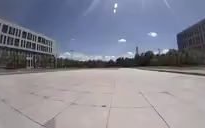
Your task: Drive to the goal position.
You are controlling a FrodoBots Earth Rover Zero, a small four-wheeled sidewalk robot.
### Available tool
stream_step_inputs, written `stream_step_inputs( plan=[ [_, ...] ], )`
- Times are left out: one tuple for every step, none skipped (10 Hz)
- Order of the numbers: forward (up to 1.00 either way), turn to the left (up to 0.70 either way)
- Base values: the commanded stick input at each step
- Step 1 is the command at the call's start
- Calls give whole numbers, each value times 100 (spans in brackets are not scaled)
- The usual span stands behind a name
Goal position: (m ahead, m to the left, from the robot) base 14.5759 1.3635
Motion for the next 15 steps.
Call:
stream_step_inputs(
  plan=[
    [40,0],
    [40,0],
    [40,0],
    [40,0],
    [40,0],
    [40,0],
    [40,0],
    [40,0],
    [40,0],
    [40,0],
    [40,0],
    [40,0],
    [40,0],
    [40,0],
    [40,0]
  ],
)
